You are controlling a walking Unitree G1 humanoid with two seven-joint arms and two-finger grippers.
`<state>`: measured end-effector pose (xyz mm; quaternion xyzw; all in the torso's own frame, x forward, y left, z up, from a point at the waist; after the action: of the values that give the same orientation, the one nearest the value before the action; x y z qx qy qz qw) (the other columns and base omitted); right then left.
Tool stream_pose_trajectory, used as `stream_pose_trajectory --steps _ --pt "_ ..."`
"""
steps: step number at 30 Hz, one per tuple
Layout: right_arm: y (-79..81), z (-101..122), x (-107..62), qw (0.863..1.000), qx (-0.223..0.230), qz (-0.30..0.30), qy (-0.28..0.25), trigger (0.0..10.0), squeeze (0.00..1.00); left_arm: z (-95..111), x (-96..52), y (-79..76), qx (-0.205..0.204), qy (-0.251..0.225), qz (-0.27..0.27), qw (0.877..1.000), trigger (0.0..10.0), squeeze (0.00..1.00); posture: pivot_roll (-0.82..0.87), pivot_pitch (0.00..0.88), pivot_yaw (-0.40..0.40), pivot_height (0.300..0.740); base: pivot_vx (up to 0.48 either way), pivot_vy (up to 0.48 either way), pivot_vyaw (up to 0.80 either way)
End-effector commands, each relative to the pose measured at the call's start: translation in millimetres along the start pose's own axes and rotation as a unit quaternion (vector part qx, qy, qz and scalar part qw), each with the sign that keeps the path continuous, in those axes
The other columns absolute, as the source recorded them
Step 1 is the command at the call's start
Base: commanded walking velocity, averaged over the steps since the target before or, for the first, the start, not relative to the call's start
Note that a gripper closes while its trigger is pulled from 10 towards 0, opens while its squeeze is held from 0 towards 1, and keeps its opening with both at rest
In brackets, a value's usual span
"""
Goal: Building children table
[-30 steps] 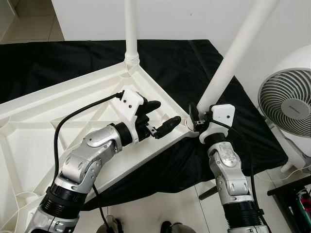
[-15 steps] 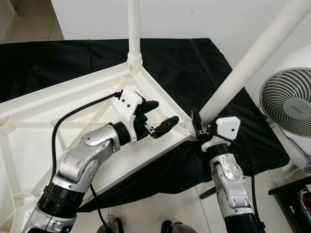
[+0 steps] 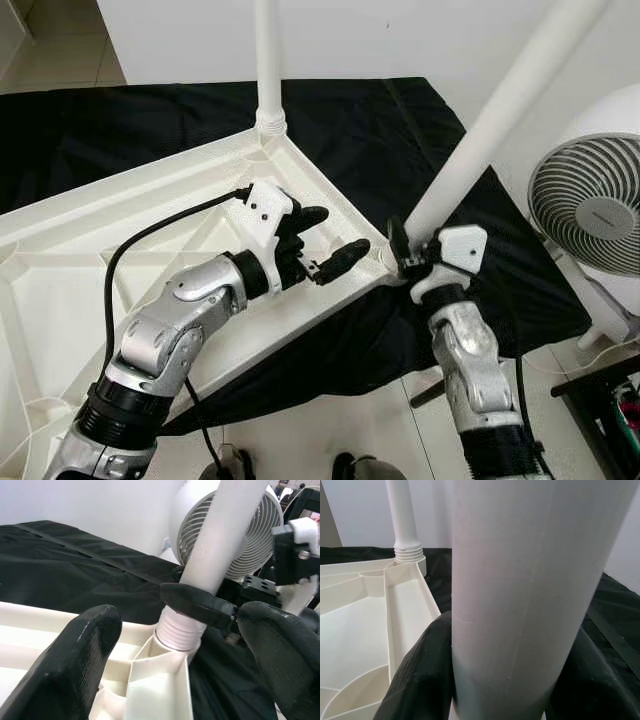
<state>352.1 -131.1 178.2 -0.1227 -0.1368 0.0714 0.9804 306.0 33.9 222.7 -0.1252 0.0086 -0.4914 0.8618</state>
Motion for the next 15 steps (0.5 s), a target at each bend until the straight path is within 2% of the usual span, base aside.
stream_pose_trajectory --steps 1,5,11,15 --pt "3.6 -47 -7.6 0.993 0.022 0.013 0.113 10.0 0.0 -2 0.9 -12.0 0.0 0.014 -0.047 0.999 10.0 0.0 0.08 0.175 -0.013 0.74 0.0 0.0 0.0" --pt "0.9 -52 4.2 0.99 0.013 0.031 0.135 10.0 0.0 -3 2.0 -13.3 -0.002 0.013 -0.049 0.999 10.0 0.0 0.08 0.17 -0.023 0.74 0.0 0.0 0.0" --pt "3.2 -57 5.1 0.989 0.008 0.036 0.14 10.0 0.0 -1 2.2 -12.5 -0.003 0.008 -0.044 0.999 10.0 0.0 0.08 0.166 -0.024 0.74 0.0 0.0 0.0" --pt "2.7 -54 12.0 0.989 0.008 0.041 0.142 10.0 0.0 -2 2.2 -14.1 -0.005 0.008 -0.047 0.999 10.0 0.0 0.08 0.164 -0.025 0.74 0.0 0.0 0.0"
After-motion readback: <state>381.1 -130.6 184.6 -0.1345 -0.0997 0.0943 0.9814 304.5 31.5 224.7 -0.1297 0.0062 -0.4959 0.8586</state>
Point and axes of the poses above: a point about 5 cm out from each wrist's last joint towards the gripper, its own x axis pointing out of the wrist towards the gripper, its own z axis along the axis of the wrist's last joint, y = z × x, the point moved 5 cm from there along x, pointing out of the wrist towards the gripper, and after that the axes turned 15 degrees about -x, right-handed, at the moved point
